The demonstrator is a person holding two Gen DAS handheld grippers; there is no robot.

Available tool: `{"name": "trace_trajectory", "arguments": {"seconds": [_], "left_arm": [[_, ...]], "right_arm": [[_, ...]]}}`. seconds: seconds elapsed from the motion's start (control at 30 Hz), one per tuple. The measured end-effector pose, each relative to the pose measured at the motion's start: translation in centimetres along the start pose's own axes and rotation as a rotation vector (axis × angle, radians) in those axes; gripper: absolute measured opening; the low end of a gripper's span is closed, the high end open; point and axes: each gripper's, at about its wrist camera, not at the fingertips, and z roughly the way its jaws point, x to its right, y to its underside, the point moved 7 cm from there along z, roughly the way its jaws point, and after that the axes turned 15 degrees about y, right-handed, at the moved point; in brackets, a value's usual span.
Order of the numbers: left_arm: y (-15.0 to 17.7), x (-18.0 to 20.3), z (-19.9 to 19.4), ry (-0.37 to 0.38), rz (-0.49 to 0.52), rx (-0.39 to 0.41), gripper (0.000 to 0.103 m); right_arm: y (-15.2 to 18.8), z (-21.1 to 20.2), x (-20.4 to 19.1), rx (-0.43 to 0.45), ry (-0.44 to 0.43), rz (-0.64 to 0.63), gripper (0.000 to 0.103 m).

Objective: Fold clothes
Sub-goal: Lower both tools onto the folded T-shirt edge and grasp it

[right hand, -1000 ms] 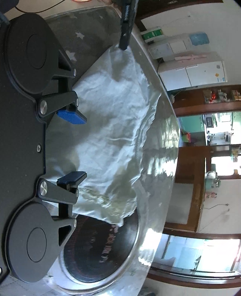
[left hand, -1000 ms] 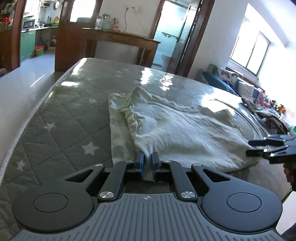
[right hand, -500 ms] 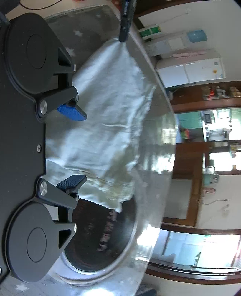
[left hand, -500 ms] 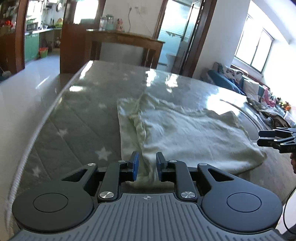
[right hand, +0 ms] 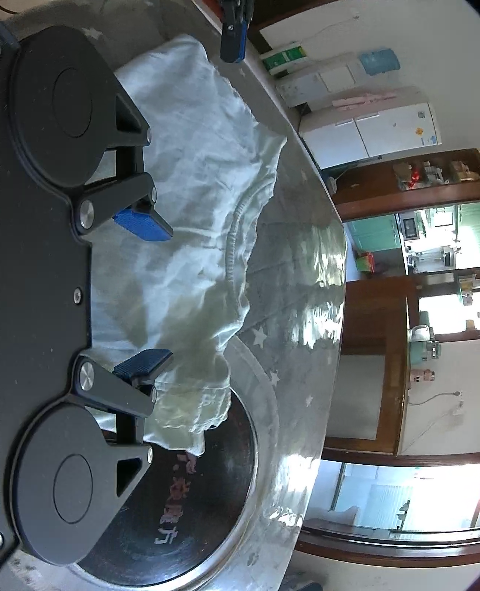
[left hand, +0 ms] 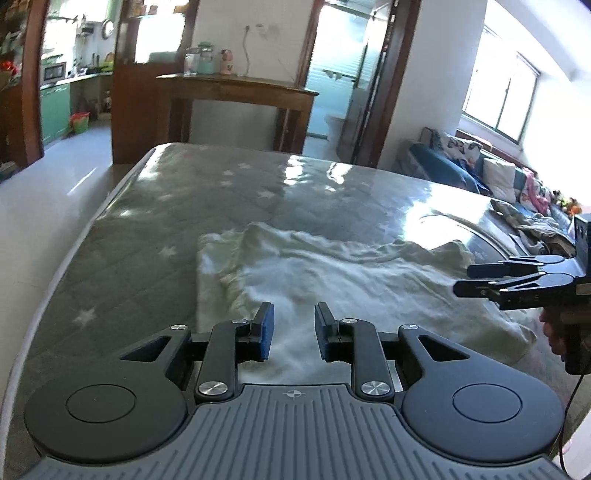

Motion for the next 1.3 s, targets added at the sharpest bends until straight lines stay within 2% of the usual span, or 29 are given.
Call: {"name": "trace_trajectory", "arguments": {"seconds": [0.27, 0.4, 0.6, 0.7, 0.83, 0.93, 1.03, 1.2, 1.3], "left_arm": [[0.2, -0.3, 4.1, -0.010, 0.015, -0.076, 0.025], [0.9, -1.1, 4.6, -0.009, -0.009, -0.098, 0.026], [-0.8, -1.0, 4.5, -0.006, 0.009, -0.056, 0.026], [-2.5, -1.2, 5.5, 0.000, 0.005, -0.038, 0.026], [-3.6, -1.6, 7.0, 0.009, -0.003, -0.041, 0.026], [-4.2, -2.4, 8.4, -0.013, -0.007, -0.046, 0.026], [-4.4, -4.0, 9.4, -0.063, -0.032, -0.060, 0.026], [-4.1, -6.4, 10.2, -0.073, -0.125, -0.048, 0.025], [-3.9, -6.8, 10.3, -0.079, -0.135, -0.037, 0.024]], "right_arm": [[-0.8, 2.9, 1.6, -0.026, 0.040, 0.022, 0.068], [-0.9, 3.1, 2.1, -0.037, 0.029, 0.034, 0.068], [-1.8, 2.5, 2.0, -0.026, -0.014, 0.058, 0.068], [-1.8, 3.2, 2.0, -0.044, -0.002, 0.060, 0.068], [-1.5, 3.6, 2.1, -0.056, -0.002, 0.071, 0.068], [-1.5, 3.5, 2.1, -0.056, -0.006, 0.067, 0.069], [-1.5, 3.5, 2.2, -0.055, -0.011, 0.066, 0.070], [-1.4, 3.6, 2.1, -0.050, -0.018, 0.067, 0.071], [-1.3, 3.7, 2.1, -0.047, -0.021, 0.063, 0.073]]}}
